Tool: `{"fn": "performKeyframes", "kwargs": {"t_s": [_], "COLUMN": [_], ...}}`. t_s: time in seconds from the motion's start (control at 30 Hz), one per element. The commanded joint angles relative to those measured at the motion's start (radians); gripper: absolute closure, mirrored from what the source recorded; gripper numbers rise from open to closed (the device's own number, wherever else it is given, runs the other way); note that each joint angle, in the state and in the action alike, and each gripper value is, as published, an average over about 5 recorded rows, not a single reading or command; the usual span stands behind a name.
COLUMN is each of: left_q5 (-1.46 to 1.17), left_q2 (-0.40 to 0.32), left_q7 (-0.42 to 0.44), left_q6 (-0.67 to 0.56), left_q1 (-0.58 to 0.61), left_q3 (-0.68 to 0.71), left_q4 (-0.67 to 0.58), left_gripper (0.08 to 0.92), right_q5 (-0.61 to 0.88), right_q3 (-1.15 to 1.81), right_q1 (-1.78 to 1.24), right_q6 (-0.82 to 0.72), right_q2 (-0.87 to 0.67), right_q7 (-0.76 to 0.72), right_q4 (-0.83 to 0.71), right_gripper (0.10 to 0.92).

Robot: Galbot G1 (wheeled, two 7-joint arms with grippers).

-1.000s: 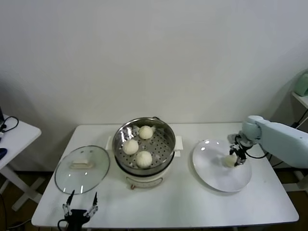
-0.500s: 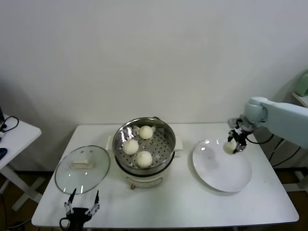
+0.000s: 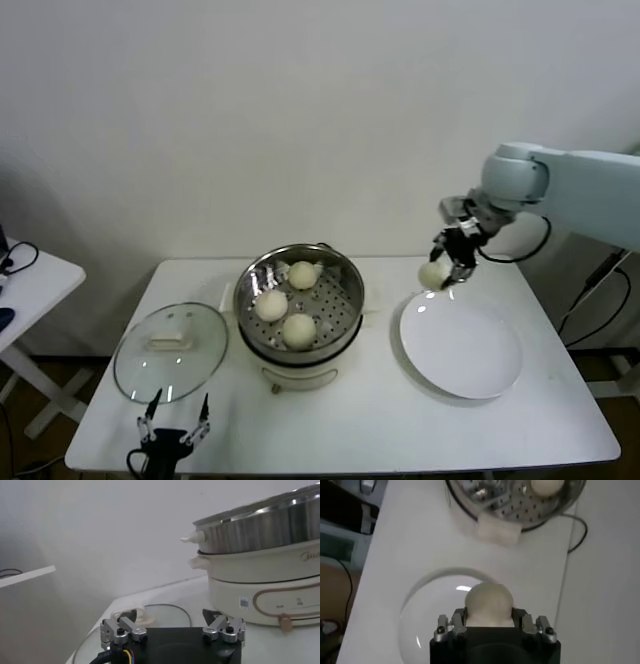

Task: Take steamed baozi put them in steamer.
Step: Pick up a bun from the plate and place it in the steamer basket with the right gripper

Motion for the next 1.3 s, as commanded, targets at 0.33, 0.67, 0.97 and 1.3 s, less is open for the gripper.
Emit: {"fn": "performKeyframes", "kwargs": {"t_s": [0.33,0.67,0.97,1.3], "left_q5": [-0.01,-0.016,-0.022,-0.026], "left_q2": [-0.001,-0.005,-0.004,-0.003], "left_q7": [0.001,0.002,0.002,0.003], "left_q6": [0.003,0.005,0.007,0.009], "left_q1": [0.002,0.0,-0.005,-0.012], "left_q3": [-0.004,-0.011,-0.016,-0.019], "left_q4": [-0.016,-0.014,-0.01,-0.001], "left_gripper": [0.177,0.177,0.177,0.177], "right_q5": [0.143,0.048,0.001,-0.041], "right_q3": [0.146,0.181,0.208,0.219], "right_q1": [-0.087,-0.248,-0.352,-0.408], "right_q6": [-0.13,-0.131,-0.132,-0.128], "right_q2": [0.273,0.376,0.397,0.402], "right_q7": [0.09,0.113,0.124,0.128], "right_q4": [-0.013,-0.151,-0.209,-0.235], "right_gripper": [0.423,0.423,0.423,0.423]}}
